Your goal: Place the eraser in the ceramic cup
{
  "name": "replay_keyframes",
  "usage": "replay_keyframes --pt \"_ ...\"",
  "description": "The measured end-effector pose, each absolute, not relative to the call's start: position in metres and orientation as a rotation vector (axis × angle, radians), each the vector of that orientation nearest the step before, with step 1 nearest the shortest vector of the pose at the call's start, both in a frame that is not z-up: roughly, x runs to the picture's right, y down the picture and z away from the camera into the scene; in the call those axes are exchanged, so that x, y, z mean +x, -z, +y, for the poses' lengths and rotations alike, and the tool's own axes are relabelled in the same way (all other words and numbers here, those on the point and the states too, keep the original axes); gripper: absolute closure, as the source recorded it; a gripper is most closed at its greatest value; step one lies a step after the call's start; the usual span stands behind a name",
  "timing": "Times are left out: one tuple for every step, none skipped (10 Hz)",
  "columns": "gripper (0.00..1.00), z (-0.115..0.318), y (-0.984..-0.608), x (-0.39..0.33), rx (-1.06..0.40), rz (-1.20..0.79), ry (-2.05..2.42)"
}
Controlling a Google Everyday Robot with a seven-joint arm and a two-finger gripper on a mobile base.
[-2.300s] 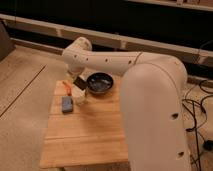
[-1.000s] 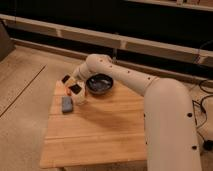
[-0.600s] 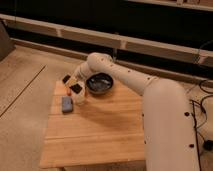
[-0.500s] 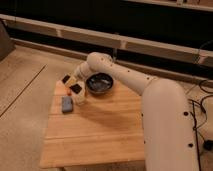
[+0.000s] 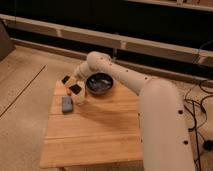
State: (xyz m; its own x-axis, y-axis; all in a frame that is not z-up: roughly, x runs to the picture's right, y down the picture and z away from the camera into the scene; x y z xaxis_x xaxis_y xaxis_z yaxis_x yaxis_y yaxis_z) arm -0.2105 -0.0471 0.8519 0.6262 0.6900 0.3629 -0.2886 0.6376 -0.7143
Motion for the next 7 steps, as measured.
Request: replay_keyframes --pt "0.33 -0.0468 -0.8529 -0.2105 -0.663 -0.680 -0.609" --pt "0.33 -0.0466 -0.8539 -0.2103 -0.668 -0.682 -0.609" --pt "0.33 -0.0468 -0.8545 -0.2099 -0.671 -0.684 -0.610" --pt "0.33 -0.0470 -0.8553 -0.2094 -0.674 -0.686 -0.611" --pt "0.33 -0.0473 -0.8555 -0.2090 -0.676 -0.687 -0.612" --pt "0.33 -0.0476 -0.8562 -0.2079 -0.676 -0.685 -0.613" --pt "0.33 -0.0476 -0.8561 -0.2082 -0.676 -0.685 -0.613"
